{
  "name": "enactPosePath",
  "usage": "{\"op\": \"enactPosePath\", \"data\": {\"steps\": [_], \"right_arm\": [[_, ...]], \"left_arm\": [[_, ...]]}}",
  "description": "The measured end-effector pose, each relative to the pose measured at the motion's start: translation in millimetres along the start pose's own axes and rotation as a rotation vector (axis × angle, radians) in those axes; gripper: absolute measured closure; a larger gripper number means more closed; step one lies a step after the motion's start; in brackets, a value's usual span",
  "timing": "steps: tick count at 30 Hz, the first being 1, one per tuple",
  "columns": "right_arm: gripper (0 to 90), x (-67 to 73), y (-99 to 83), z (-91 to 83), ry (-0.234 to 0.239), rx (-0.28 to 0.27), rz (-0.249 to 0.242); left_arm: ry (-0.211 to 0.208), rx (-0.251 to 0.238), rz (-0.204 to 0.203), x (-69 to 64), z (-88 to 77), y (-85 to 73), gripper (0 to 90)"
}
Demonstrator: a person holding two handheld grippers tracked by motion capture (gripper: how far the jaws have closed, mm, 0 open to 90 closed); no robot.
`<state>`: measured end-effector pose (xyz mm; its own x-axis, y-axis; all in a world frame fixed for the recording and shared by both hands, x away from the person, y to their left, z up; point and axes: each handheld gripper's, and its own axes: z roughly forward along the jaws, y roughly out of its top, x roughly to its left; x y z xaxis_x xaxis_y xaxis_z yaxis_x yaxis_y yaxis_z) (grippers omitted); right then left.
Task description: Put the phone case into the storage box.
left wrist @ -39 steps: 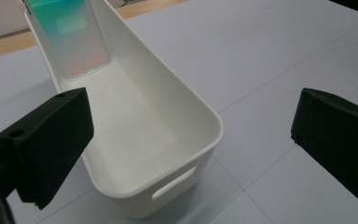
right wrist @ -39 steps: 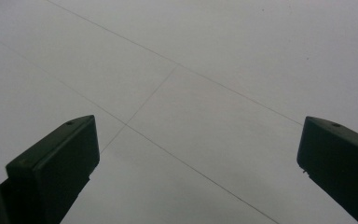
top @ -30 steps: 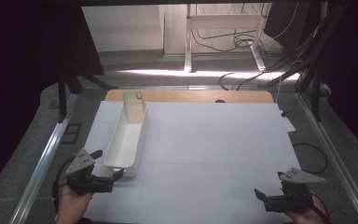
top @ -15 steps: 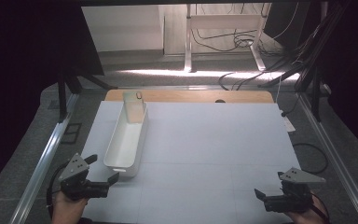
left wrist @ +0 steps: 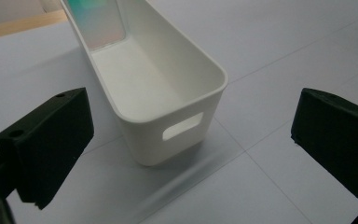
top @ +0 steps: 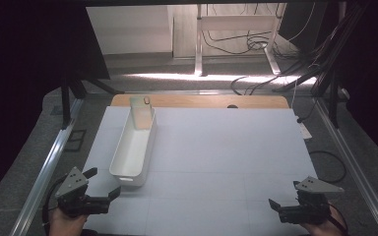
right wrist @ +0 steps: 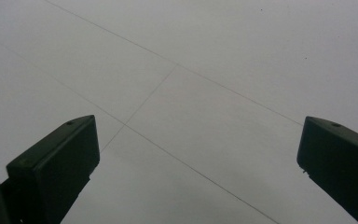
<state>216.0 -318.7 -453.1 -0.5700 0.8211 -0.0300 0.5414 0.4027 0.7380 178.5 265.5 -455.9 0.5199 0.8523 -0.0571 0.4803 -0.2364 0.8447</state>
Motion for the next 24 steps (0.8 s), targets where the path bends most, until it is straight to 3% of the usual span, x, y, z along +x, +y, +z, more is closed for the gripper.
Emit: {"op": "enactPosePath", "data": {"steps": [24], "right_arm": [[0.0, -0.3, 0.0, 0.0, -0.003, -0.001, 0.006]], "left_arm": [[0.037, 0.053, -0.001, -1.2, -12.2, -14.9, 0.1]]}}
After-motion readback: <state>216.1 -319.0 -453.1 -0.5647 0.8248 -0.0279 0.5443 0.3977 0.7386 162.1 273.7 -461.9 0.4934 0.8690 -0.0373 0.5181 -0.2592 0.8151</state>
